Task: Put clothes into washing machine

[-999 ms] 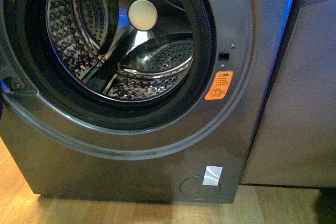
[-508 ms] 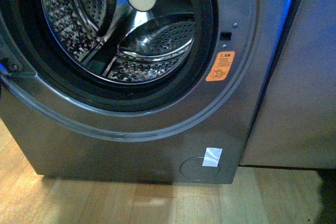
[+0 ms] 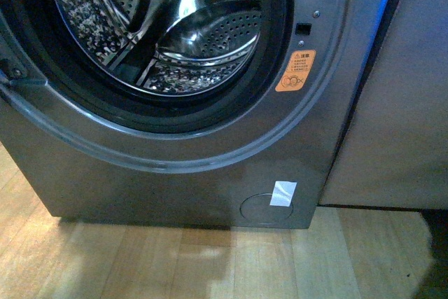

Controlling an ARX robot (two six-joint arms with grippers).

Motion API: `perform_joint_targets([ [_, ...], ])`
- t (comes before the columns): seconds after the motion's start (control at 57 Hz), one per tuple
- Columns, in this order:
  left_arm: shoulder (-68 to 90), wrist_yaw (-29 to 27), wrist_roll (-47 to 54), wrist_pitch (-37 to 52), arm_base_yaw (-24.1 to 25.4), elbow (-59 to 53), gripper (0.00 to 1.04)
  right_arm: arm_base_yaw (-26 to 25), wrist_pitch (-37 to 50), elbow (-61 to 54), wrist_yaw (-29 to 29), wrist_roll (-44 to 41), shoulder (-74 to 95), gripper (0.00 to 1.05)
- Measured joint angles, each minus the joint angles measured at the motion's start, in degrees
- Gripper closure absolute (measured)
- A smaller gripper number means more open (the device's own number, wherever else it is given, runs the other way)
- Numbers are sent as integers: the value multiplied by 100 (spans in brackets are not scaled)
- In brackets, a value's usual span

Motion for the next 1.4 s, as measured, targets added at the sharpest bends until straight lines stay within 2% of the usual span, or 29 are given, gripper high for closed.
perform_joint_targets([
  [0.386,0,0,0,0,0,0,7,-35,9,387,-92,170,527,7],
  [0.964,0,0,-2,0,0,0,7,-111,404,332,-92,345,715,8],
  [1.069,0,0,0,0,0,0,7,-114,649,251,-66,520,708,21],
  [1.402,0,0,0,0,0,0,7,-208,1569,-649,-254,929,-144,85],
])
